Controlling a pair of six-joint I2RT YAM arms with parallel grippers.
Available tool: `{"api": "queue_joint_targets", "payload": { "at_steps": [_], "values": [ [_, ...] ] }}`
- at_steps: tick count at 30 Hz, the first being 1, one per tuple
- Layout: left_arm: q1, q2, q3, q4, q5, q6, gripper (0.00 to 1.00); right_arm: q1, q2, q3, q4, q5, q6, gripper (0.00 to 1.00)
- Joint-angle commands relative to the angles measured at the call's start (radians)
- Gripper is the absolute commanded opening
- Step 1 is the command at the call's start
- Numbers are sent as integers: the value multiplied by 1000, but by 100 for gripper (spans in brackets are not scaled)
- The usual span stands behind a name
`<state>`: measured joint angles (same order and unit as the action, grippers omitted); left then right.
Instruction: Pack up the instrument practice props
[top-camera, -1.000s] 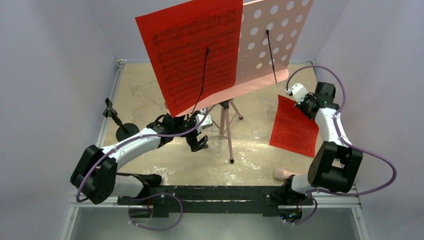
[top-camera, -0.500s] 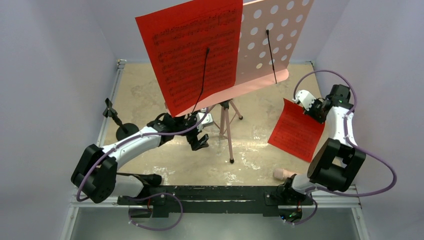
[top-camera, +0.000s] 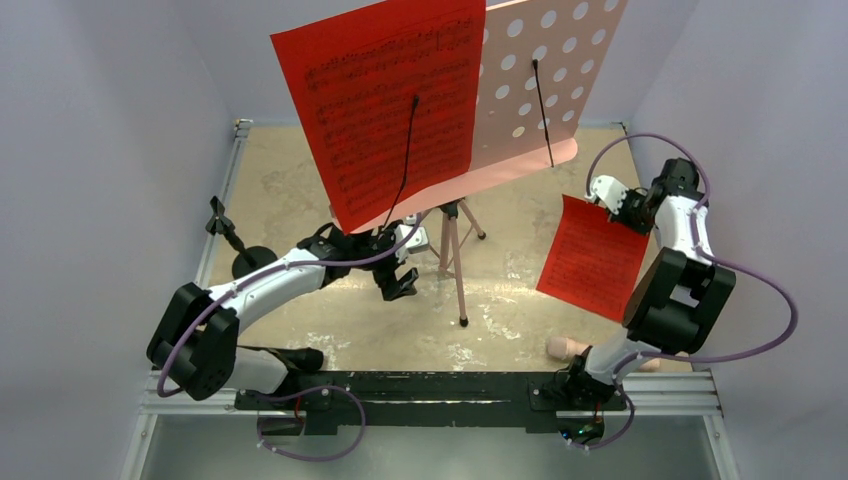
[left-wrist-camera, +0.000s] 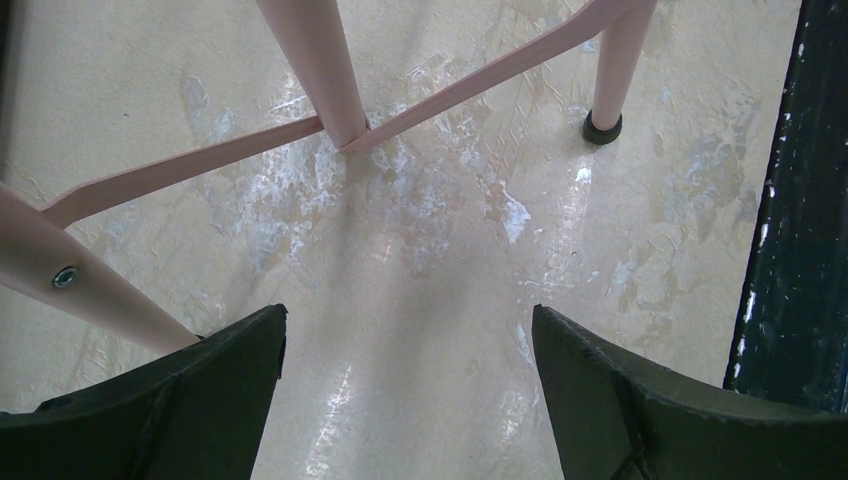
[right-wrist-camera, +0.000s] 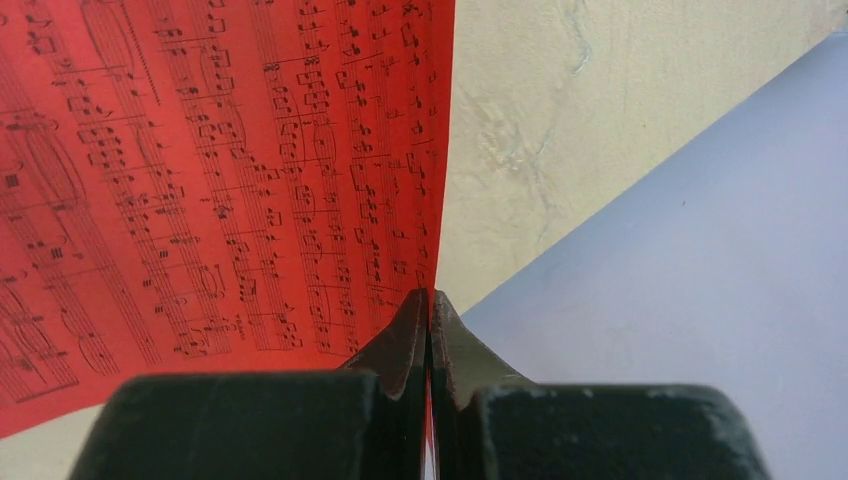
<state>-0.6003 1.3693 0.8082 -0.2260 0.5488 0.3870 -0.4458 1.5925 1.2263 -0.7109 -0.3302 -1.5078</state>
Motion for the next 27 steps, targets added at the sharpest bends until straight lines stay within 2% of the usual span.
{"api": "queue_joint_targets", "payload": {
  "at_steps": [1, 3, 6, 11, 14, 18, 22, 27],
  "values": [
    [3, -10, 36, -18, 3, 30, 97, 22, 7, 53, 80, 27, 30, 0],
    [3, -10, 31, -16, 3, 30, 97, 35, 8, 45, 110, 40, 44, 2],
    [3, -3, 30, -13, 6, 28, 97, 57, 16, 36, 135, 49, 72, 13],
    [3, 5, 39, -6, 8, 25, 96, 97, 49, 59, 175, 92, 164, 13],
    [2, 7, 51, -27, 4, 37, 97, 111, 73, 72, 176, 127, 195, 24],
    [2, 4, 61, -51, -1, 55, 97, 106, 80, 83, 160, 147, 240, 34],
    [3, -9, 60, -71, -17, 69, 98, 82, 22, 95, 153, 103, 320, 53],
    [14, -56, 64, -142, -33, 103, 100, 76, -65, 152, 80, 47, 436, 63]
  ]
}}
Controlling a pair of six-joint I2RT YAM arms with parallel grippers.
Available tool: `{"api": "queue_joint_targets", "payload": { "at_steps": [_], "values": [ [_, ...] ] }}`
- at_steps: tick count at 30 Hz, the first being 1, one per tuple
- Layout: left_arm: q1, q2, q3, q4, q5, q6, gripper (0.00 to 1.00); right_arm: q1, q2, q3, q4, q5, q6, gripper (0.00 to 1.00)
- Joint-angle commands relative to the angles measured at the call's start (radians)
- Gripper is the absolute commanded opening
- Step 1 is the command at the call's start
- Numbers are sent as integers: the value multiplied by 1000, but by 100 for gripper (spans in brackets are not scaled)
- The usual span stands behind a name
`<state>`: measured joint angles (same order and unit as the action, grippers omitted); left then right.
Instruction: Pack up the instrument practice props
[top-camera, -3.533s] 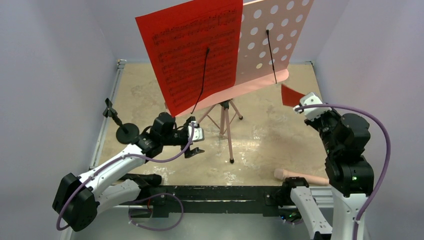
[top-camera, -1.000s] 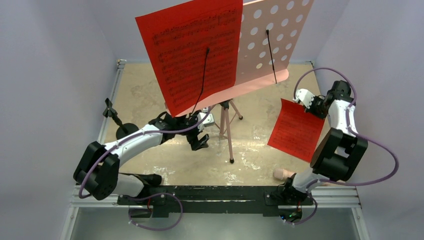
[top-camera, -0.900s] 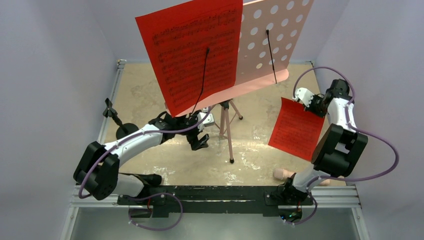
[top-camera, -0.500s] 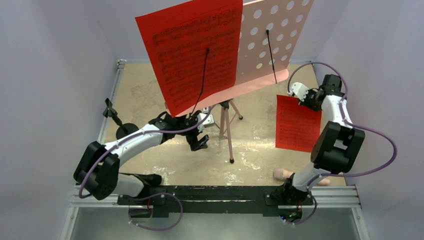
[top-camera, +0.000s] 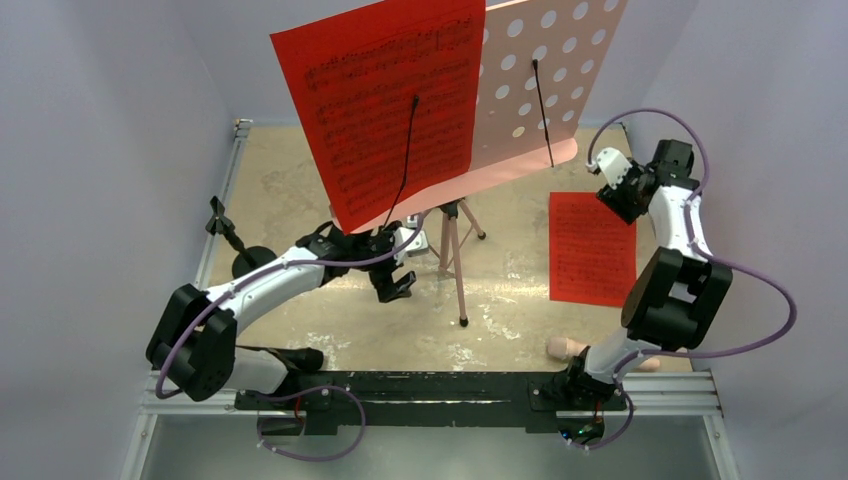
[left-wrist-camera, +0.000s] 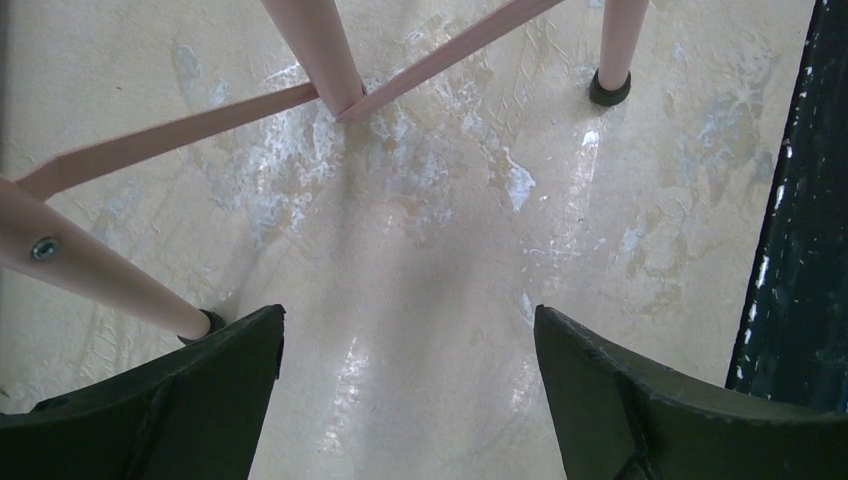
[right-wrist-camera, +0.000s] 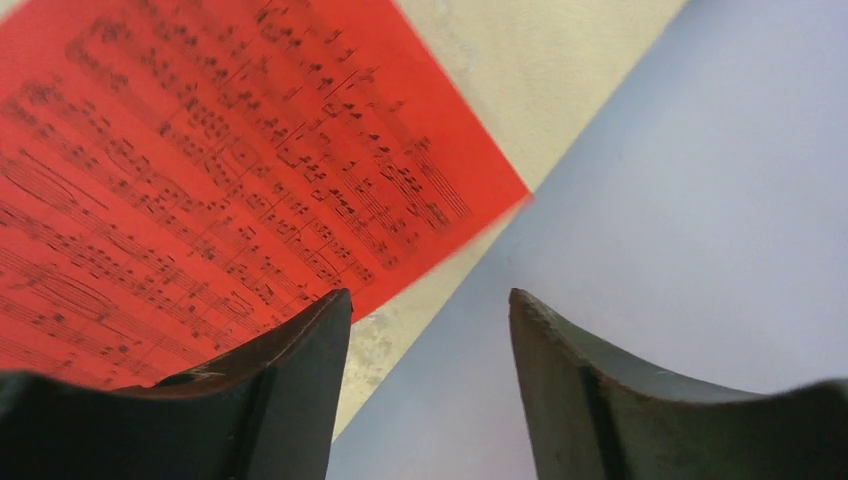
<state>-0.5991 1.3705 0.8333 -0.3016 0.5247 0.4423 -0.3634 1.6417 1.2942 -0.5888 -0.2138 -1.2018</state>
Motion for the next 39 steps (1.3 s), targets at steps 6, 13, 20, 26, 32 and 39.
{"api": "queue_joint_targets", "payload": {
  "at_steps": [6, 13, 20, 26, 32, 39],
  "values": [
    [40, -216, 2, -233, -24, 158, 100, -9, -253, 76, -47, -135, 366, 98],
    [231, -464, 21, -355, 79, 163, 95, -9, -415, 91, -103, -271, 575, 99],
    [259, -641, 111, -695, 144, 409, 95, -7, -622, 54, -99, -325, 726, 99],
    [259, -734, 181, -905, 142, 418, 93, -8, -663, 158, -245, -244, 738, 99],
    [258, -826, 330, -912, 191, 320, 90, -9, -746, 256, -405, -242, 721, 99],
    [259, -608, 1010, -1010, 187, 76, 75, 1, -774, 621, -649, -749, 803, 91]
  ]
}}
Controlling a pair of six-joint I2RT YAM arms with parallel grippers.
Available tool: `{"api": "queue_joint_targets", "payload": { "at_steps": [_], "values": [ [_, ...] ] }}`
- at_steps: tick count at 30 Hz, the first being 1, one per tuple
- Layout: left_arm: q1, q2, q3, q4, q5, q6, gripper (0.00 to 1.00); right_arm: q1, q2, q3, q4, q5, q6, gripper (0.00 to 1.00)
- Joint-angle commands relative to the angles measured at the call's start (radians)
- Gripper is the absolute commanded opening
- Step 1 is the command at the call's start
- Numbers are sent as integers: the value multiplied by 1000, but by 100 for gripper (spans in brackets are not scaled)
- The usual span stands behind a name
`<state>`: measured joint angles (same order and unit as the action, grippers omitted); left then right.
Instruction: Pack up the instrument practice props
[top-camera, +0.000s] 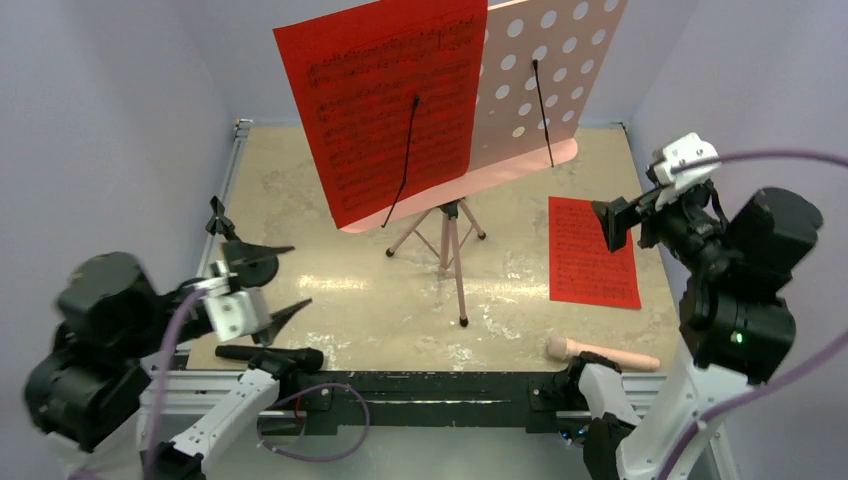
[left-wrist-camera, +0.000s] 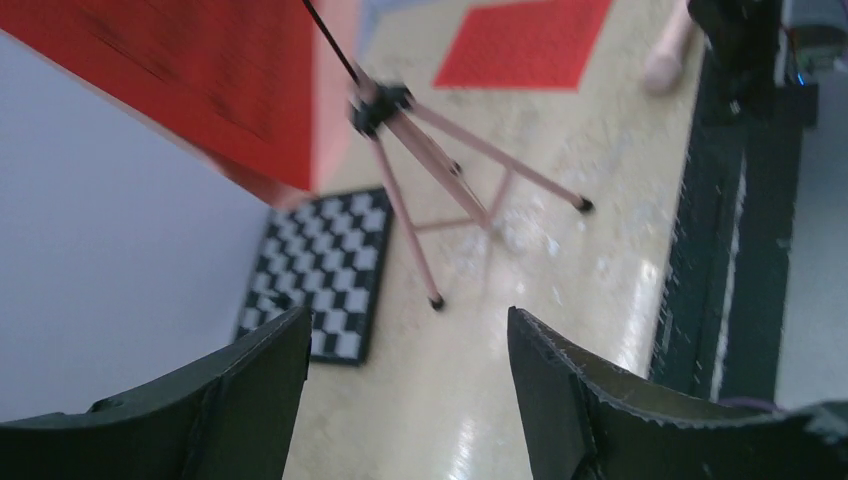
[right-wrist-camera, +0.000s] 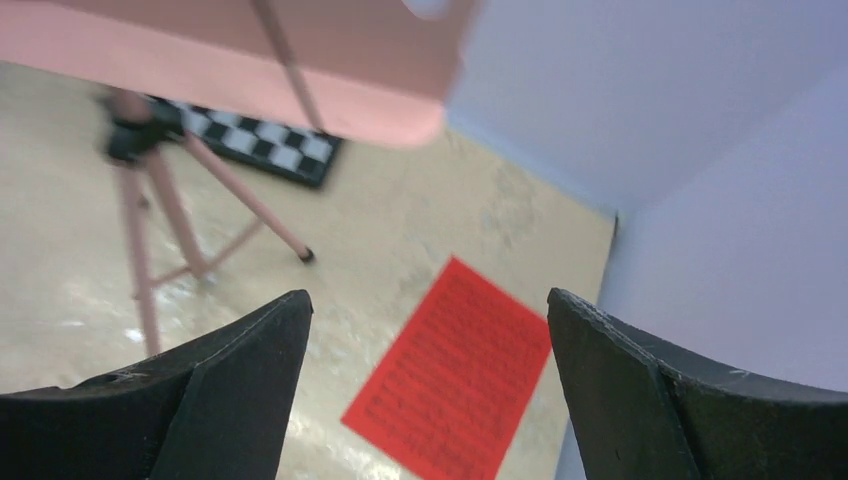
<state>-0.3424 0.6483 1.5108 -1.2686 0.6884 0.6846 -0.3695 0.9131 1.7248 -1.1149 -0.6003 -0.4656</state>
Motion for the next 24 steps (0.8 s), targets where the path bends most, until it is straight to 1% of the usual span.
{"api": "queue_joint_targets", "payload": {
  "at_steps": [1, 2, 3, 5, 7, 8, 9, 12, 15, 18, 19, 20, 24],
  "values": [
    [7, 139, 417, -58, 9, -186, 75, 26, -49, 207, -108, -436, 95, 90],
    [11, 160, 491, -64, -12, -201, 75, 57, -53, 205, -76, -489, 140, 90],
    [17, 180, 572, -78, -43, -207, 78, 92, -53, 196, -35, -538, 211, 90],
    [32, 257, 776, -119, -106, -217, 82, 164, -60, 143, 110, -600, 316, 91],
    [65, 360, 1000, -144, -149, -235, 84, 254, -63, 75, 305, -619, 481, 93],
    [84, 395, 1069, -128, -157, -248, 84, 308, -51, 64, 372, -607, 515, 94],
    [102, 408, 1081, -75, -160, -262, 84, 367, -33, 74, 406, -591, 522, 95],
    [171, 391, 983, 162, -173, -367, 87, 520, 60, 144, 441, -529, 540, 98],
    [253, 474, 1035, 343, -94, -508, 90, 617, 147, 208, 501, -488, 605, 99],
    [330, 551, 1054, 556, -13, -707, 91, 718, 210, 286, 453, -422, 541, 99],
    [341, 575, 1052, 624, 10, -761, 91, 745, 218, 288, 451, -399, 532, 98],
    [377, 599, 1050, 684, 29, -805, 90, 767, 225, 283, 453, -380, 530, 98],
    [394, 641, 983, 859, 119, -898, 83, 860, 210, 205, 494, -283, 524, 96]
  ]
}}
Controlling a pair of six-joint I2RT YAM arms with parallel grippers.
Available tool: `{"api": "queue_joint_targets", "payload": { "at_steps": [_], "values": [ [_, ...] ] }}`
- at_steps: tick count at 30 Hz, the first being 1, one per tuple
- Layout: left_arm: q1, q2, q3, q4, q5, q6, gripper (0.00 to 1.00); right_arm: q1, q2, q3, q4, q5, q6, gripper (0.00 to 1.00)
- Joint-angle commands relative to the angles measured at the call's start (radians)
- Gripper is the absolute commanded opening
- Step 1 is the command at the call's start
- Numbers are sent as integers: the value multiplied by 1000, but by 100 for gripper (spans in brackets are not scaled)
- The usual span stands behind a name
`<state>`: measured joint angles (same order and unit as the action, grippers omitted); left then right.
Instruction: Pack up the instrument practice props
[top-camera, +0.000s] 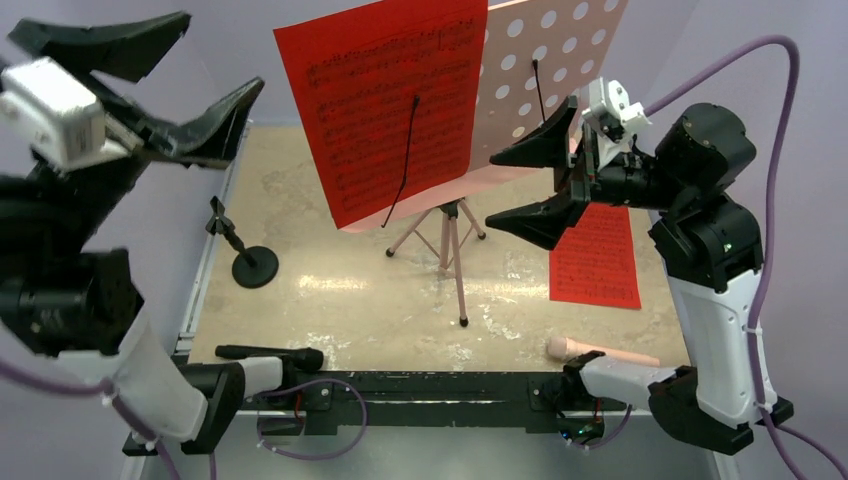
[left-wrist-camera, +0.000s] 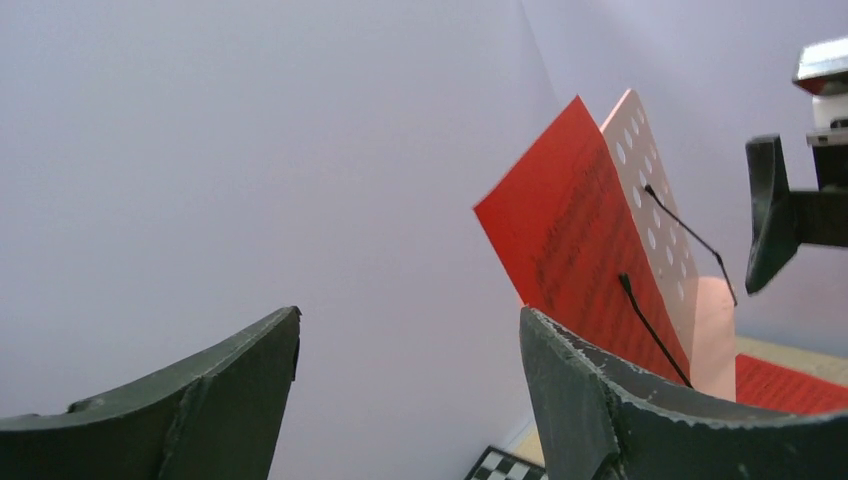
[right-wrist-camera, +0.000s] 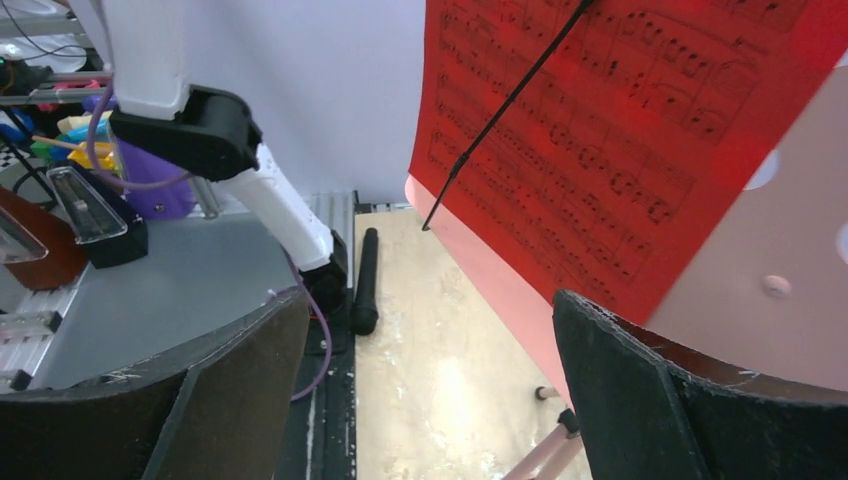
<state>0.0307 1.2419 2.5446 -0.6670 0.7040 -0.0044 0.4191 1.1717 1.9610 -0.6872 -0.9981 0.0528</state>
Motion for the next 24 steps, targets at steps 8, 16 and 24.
{"api": "queue_joint_targets", "payload": {
  "at_steps": [8, 16, 24],
  "values": [
    [20, 21, -183, 479, 225, -373, 72, 231, -109, -186, 94, 347, -90, 97],
    [41, -69, -315, 487, 222, -287, 71, 274, -1, -155, 161, 357, -61, 99],
    [54, -119, -296, 339, 145, -125, 80, 332, 62, -179, 273, 335, 22, 99]
  ]
}}
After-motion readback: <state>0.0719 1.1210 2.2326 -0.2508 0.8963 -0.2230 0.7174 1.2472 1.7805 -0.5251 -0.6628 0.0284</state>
